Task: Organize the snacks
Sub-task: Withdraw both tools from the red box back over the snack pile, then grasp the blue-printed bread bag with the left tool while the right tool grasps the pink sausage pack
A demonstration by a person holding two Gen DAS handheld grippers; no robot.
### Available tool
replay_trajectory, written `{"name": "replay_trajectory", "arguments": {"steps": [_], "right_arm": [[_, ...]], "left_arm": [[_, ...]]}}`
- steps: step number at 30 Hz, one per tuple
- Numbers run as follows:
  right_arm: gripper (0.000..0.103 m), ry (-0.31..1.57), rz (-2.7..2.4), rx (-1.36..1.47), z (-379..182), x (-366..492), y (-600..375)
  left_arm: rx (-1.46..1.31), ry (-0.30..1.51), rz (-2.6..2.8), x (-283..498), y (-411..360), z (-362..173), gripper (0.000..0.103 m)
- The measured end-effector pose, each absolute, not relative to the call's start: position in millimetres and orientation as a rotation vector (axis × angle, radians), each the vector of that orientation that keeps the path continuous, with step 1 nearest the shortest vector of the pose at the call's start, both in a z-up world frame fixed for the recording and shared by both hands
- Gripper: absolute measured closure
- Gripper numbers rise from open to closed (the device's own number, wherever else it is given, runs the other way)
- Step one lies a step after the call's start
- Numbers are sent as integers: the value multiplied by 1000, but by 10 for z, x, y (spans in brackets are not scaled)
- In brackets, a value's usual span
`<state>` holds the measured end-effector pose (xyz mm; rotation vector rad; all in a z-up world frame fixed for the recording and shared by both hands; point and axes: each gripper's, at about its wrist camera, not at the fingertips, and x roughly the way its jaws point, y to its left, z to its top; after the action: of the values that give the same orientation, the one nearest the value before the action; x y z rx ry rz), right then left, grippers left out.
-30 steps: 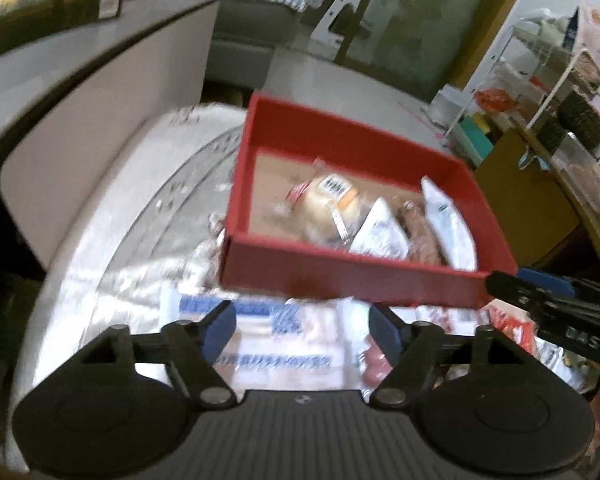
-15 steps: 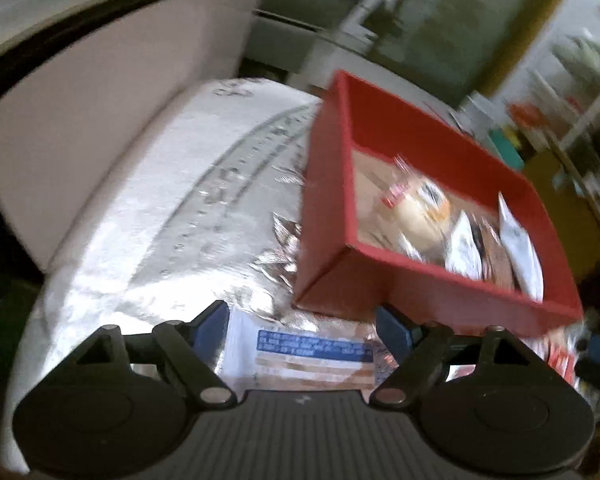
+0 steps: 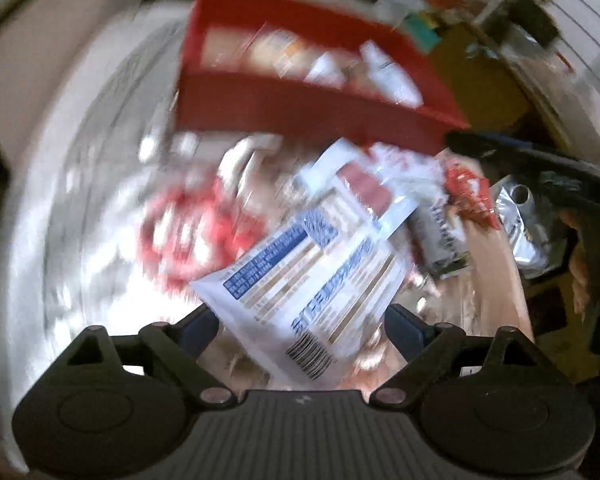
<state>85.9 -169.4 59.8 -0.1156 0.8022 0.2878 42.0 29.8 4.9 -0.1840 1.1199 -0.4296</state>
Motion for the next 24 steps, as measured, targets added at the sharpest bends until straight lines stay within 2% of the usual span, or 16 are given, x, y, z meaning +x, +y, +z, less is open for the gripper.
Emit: {"name": "replay_trajectory", "arguments": {"steps": [3,7,12,19,24], "right_arm": [[34,804,275,-122,607,820,-1725],[32,807,257,-107,626,751,-1821],[31,814,239,-97,623,773,-1936],[30,802,249,-75,673,743,-1942],[29,799,252,-81,665,730,-1990]], "left_arm": [[-33,1075,-514,467,25,142,14],[203,1177,-535,548,-285,-58,15],[327,1258,-643,94,-392,-82,14],[527,1047,-691,174,-611,208,14],[723,1055,-815,426,-984,-67,13]]}}
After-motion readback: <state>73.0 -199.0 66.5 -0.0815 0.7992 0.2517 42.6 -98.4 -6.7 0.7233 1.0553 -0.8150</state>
